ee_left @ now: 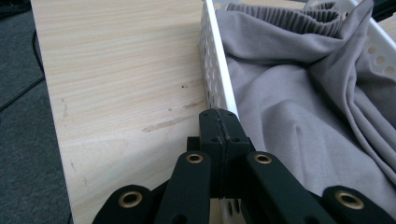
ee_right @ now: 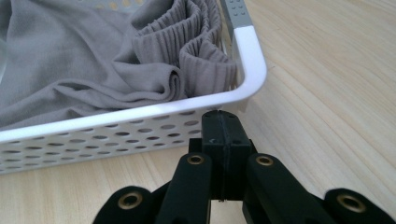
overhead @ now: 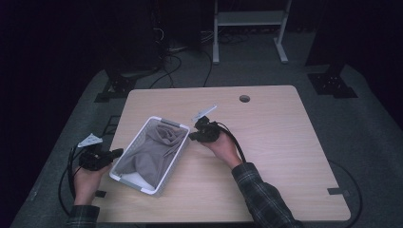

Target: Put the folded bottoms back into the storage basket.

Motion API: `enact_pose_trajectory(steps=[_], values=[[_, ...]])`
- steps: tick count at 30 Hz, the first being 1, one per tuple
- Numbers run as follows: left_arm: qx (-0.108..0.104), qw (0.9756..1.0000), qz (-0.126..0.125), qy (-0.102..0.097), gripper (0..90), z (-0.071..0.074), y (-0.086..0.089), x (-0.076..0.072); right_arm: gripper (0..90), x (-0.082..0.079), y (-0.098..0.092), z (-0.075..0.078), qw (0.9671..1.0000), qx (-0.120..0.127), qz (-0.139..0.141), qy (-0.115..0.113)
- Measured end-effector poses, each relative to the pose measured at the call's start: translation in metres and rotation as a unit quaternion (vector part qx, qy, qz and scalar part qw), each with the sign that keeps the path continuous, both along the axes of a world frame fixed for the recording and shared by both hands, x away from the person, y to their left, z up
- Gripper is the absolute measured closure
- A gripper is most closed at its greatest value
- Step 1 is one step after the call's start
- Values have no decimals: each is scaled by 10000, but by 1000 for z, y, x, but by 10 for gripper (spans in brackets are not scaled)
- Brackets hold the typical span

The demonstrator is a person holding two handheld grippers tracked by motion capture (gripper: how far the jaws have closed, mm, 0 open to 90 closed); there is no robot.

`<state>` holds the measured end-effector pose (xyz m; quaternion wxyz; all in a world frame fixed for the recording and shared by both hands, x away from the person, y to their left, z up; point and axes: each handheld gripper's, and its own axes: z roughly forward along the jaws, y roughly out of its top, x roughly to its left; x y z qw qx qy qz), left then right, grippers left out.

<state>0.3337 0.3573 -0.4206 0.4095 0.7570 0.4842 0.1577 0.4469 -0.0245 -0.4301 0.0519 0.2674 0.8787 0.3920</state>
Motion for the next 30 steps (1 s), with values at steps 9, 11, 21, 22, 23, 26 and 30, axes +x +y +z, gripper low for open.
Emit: enact_pose_trajectory(steps=[9, 11, 21, 22, 23, 26, 30], values=[[-2, 9998, -185, 29, 900, 1, -12, 1, 898, 2, 1, 2, 10000, 9, -44, -20], [-44, 9997, -229, 29, 900, 1, -15, 1, 897, 2, 1, 3, 10000, 12, -42, -29], [-97, 9988, -472, 48, 900, 4, -27, 1, 897, 5, -1, 3, 9999, 7, -90, -46], [-98, 9987, -488, 55, 900, 4, -28, 1, 898, 5, -2, 4, 9999, -10, -94, -65], [-104, 9987, -497, 54, 900, 4, -29, 1, 897, 5, -2, 4, 9999, -7, -91, -62], [-94, 9985, -530, 54, 900, 5, -31, 1, 897, 6, -3, 5, 9999, 14, -126, -47], [-114, 9983, -574, 75, 900, 5, -34, 1, 898, 7, -4, 5, 9999, 24, -143, -56]])
